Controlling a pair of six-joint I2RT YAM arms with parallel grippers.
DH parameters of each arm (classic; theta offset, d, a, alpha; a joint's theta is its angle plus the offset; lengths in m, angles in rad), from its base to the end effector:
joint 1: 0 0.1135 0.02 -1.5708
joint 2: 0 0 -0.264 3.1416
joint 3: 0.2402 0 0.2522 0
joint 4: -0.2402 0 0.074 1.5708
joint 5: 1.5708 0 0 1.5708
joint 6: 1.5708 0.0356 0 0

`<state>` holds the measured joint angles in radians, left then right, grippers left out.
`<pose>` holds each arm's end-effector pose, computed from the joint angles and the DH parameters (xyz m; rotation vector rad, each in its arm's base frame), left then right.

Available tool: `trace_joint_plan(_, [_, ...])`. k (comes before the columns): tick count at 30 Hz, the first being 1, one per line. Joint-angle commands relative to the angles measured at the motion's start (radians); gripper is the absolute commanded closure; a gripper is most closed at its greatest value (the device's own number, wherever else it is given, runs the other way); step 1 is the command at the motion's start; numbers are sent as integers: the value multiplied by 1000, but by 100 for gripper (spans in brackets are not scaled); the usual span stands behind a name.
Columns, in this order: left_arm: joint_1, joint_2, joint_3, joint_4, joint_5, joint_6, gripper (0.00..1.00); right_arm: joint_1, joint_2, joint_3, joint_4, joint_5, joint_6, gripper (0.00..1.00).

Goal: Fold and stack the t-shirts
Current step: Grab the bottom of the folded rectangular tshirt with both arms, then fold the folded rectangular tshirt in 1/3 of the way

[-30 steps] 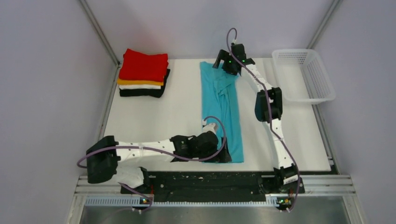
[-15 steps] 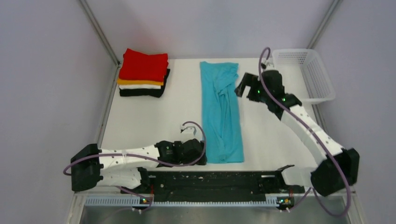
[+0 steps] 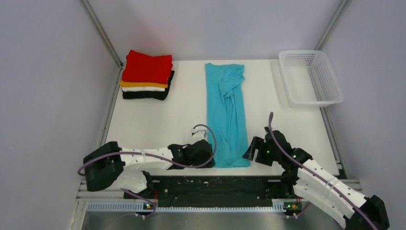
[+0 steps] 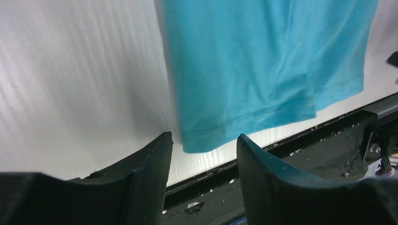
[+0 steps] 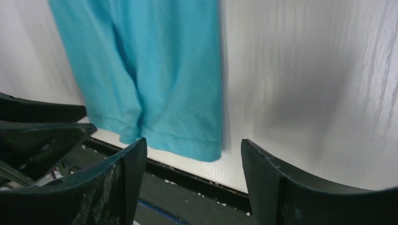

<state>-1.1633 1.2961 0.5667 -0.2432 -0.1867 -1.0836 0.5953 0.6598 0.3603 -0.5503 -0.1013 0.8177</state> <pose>0.0982 -0.2107 0.1590 0.0291 2.6503 -0.6293 0.1101 0.0789 0.1782 0.2356 2.5510 0.7256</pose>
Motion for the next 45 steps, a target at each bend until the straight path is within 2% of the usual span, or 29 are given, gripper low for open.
trace_joint_plan(1, [11,85,17,64,29,-8,48,23,45,-75,53,-81,63,30])
trace_joint_plan(4, [18,117,17,58,26,-19,63,27,90,-95,84,-76,51,34])
trace_joint_plan(6, [26,132,14,68,48,-24,78,28,122,-101,112,-79,50,43])
trace_joint_plan(9, [28,134,18,56,70,-25,93,29,153,-106,148,-73,47,57])
trace_joint_plan(10, [28,130,20,46,66,-29,97,29,163,-105,149,-66,43,64])
trace_joint_plan(11, [28,127,20,39,63,-32,100,30,166,-104,151,-61,39,79])
trace_joint_plan(12, [28,123,19,32,66,-35,100,32,164,-106,155,-55,41,100])
trace_joint_plan(17, [20,71,4,14,139,-42,100,53,68,-121,51,-78,48,100])
trace_joint_plan(22, [-18,-68,-57,-33,140,-50,100,127,-165,-158,-97,-152,150,100])
trace_joint_plan(25, [-38,-132,-83,-28,158,-59,100,165,-291,-170,-122,-189,214,100])
trace_joint_plan(28, [-48,-145,-84,-30,163,-61,100,171,-338,-175,-116,-203,225,100])
trace_joint_plan(31, [-47,-141,-71,-30,153,-63,100,172,-317,-156,-87,-194,209,100])
trace_joint_plan(36, [-8,-166,7,-84,58,-28,100,170,-216,-69,7,-110,158,100])
trace_joint_plan(40, [135,-147,84,-41,103,74,100,169,-53,26,127,-21,97,100])
trace_joint_plan(43, [261,-81,176,-38,179,160,100,149,73,128,185,63,31,100])
trace_joint_plan(45, [314,-30,247,-50,181,208,100,114,147,185,213,95,-11,100])
